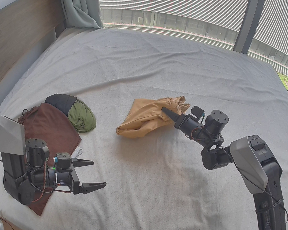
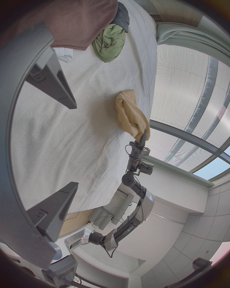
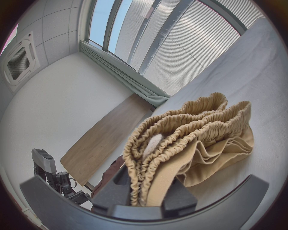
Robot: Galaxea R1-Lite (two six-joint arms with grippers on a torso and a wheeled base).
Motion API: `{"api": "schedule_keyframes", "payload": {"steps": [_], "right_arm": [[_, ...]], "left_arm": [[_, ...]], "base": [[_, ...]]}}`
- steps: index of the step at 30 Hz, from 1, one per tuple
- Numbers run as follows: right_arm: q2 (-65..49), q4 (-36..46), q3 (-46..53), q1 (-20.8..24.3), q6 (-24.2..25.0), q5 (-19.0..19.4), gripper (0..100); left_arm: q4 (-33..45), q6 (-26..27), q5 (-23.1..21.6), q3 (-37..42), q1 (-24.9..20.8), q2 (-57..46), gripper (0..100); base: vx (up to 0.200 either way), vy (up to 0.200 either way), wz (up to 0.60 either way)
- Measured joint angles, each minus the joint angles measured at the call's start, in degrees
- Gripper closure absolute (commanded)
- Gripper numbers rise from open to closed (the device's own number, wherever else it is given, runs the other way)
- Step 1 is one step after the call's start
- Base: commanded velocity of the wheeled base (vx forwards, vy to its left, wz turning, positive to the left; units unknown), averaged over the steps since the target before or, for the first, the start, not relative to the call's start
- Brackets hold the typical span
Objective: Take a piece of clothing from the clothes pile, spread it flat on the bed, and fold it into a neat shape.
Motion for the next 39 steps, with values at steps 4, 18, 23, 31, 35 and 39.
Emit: {"api": "schedule_keyframes", "payload": {"steps": [4,18,23,31,35,39], "right_arm": [[-0.28,-2.13,5.49,-0.6,-0.16,-0.02,100],[-0.59,-11.25,20.2,-2.43,-0.21,-0.26,100],[0.33,-13.13,22.05,-2.32,-0.24,-0.46,100],[2.1,-14.59,22.76,-2.39,-0.22,-0.52,100],[2.5,-14.7,23.24,-2.45,-0.27,-0.52,100],[2.62,-14.73,23.39,-2.43,-0.27,-0.52,100]], "left_arm": [[0.0,0.01,0.0,0.11,0.0,0.0,0],[-0.02,0.0,-0.02,0.28,-0.09,-0.11,0],[0.0,0.01,0.0,0.33,-0.09,-0.11,0],[-0.02,0.01,0.0,0.44,-0.24,-0.11,0],[-0.02,0.0,0.0,0.44,-0.24,-0.11,0],[-0.02,0.01,0.0,0.48,-0.33,-0.11,0]], "base": [[0.0,0.0,0.0],[0.0,0.0,0.0],[0.0,0.0,0.0],[0.0,0.0,0.0],[0.0,0.0,0.0],[0.0,0.0,0.0]]}}
